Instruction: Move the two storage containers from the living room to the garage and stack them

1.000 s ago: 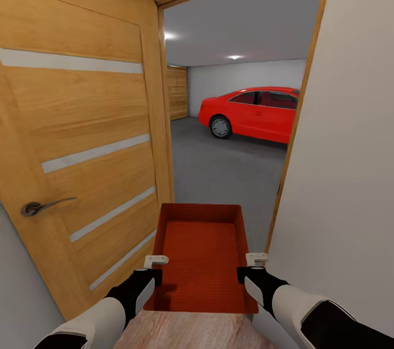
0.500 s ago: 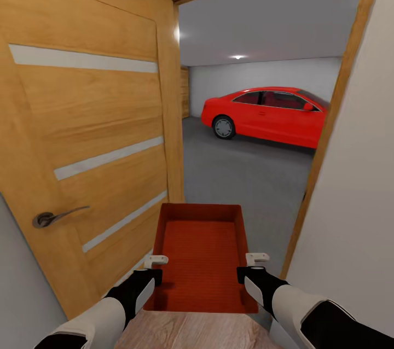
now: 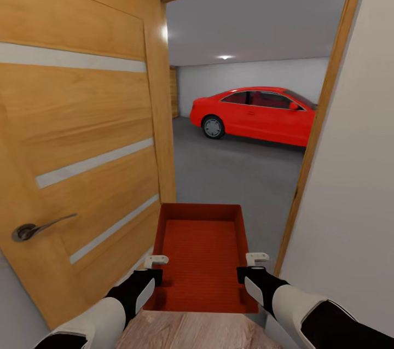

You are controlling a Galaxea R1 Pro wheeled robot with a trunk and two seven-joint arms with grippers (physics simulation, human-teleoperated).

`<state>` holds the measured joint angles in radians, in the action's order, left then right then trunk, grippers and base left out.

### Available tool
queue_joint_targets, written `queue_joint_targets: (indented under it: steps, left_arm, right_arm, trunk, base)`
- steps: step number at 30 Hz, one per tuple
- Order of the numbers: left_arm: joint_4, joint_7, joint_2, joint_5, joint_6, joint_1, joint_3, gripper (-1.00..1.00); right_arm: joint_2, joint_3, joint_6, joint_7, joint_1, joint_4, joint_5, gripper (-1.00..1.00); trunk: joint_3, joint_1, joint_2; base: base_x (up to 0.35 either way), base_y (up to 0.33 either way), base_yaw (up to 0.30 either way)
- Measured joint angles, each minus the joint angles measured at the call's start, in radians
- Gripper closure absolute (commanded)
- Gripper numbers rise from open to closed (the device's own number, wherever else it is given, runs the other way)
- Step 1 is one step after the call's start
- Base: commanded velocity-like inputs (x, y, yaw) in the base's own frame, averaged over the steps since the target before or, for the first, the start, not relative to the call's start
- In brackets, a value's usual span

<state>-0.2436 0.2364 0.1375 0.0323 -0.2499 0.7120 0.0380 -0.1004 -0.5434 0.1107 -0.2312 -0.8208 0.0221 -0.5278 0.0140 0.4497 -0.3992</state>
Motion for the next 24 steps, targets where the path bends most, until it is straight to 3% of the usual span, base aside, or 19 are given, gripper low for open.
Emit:
queue_joint_targets:
  steps: [11, 24]
  left_arm:
    - [0.000, -0.001, 0.000, -0.005, -0.002, 0.000, -0.004, 1.00]
    - [0.000, -0.002, -0.002, 0.001, -0.002, 0.000, 0.000, 1.00]
  right_arm:
    - [0.000, 0.000, 0.002, -0.001, 0.000, 0.000, 0.000, 1.00]
    - [-0.001, 0.000, 0.002, -0.001, 0.000, 0.000, 0.000, 1.00]
  trunk:
    - [0.000, 0.000, 0.000]
    - [0.000, 0.000, 0.000]
  base:
    - [0.010, 0.022, -0.206]
    - [0.144, 0.272, -0.006]
